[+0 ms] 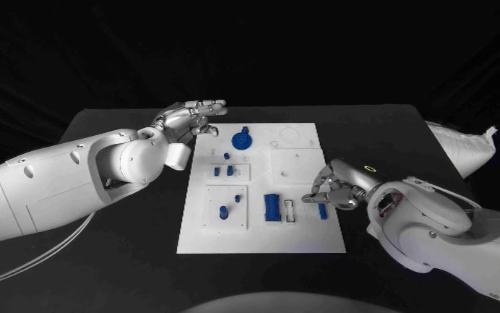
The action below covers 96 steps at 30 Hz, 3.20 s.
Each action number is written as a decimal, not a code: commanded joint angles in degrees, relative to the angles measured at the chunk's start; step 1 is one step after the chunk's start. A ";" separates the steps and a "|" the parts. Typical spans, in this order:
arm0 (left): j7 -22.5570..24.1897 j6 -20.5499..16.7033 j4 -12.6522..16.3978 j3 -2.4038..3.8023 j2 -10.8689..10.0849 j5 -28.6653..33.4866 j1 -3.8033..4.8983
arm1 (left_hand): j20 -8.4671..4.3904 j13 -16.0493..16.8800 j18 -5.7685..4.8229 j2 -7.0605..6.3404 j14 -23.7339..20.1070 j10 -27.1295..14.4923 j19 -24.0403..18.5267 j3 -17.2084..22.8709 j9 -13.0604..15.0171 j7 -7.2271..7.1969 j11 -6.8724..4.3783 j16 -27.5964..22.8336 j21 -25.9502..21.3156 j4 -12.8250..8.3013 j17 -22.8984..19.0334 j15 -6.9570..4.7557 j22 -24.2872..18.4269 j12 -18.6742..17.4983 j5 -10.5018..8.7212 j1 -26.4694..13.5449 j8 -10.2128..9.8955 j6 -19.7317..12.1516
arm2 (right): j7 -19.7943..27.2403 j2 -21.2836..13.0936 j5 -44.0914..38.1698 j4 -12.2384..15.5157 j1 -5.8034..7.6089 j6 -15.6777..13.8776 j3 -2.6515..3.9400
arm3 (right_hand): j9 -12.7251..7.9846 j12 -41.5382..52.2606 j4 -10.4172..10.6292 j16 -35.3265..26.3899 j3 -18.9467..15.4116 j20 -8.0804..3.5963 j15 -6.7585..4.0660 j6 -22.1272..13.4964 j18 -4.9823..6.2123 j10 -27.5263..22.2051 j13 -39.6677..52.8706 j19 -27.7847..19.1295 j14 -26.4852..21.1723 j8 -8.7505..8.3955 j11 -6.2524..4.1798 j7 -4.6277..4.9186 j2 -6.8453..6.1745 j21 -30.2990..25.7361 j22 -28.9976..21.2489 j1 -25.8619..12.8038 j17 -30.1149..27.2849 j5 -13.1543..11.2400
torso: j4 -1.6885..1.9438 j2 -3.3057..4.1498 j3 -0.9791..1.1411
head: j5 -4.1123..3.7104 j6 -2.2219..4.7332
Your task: Assemble the parts on the task board
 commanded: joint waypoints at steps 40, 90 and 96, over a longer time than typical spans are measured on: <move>0.14 1.19 0.21 0.03 0.13 -0.15 0.00 | 0.32 -0.01 0.51 0.57 -0.36 -0.63 -0.27 -0.41 0.04 -0.15 0.09 0.35 -0.24 0.06 -0.11 0.12 -0.08 0.62 0.04 -0.34 0.37 -0.53 | -0.55 2.35 -10.79 -5.80 -2.60 10.99 -0.55 | -0.59 -1.72 -2.86 -0.65 5.69 0.11 -0.30 1.82 -0.79 3.04 9.21 0.77 4.70 -1.83 -0.32 -0.69 0.76 -0.94 -0.87 6.52 8.63 -5.98 | 0.06 -0.01 -0.02 | -0.78 -0.25; -0.16 1.34 0.66 0.03 -0.27 -0.16 0.01 | 0.39 -0.01 0.51 0.87 -0.46 -0.90 -0.30 -0.56 0.05 -0.11 0.14 0.36 -0.29 0.40 -0.37 0.18 -0.12 0.95 0.03 -0.77 0.58 -0.70 | -0.92 5.31 10.40 -3.34 -3.32 -1.64 -0.33 | -0.44 -0.28 -4.31 -0.07 34.98 0.03 -0.32 4.90 -1.12 3.97 10.69 1.50 5.03 -5.74 -0.40 -0.76 -6.10 0.04 0.99 -4.75 10.00 5.18 | 0.15 -0.05 -0.07 | -0.41 -0.69; -0.19 1.41 0.66 0.03 -0.25 -0.16 0.01 | 0.40 -0.01 0.51 0.92 -0.48 -0.96 -0.31 -0.59 0.05 -0.10 0.15 0.36 -0.30 0.46 -0.42 0.20 -0.13 1.01 0.04 -0.85 0.62 -0.74 | -1.00 6.72 12.15 -4.00 -3.34 -0.44 -0.33 | 0.02 0.81 -4.64 0.04 34.96 0.00 -0.47 5.45 -1.20 4.36 11.32 1.67 5.07 -5.49 -0.59 -0.96 -6.65 0.32 1.39 -5.71 10.21 8.73 | 0.12 0.01 -0.01 | -0.26 -0.71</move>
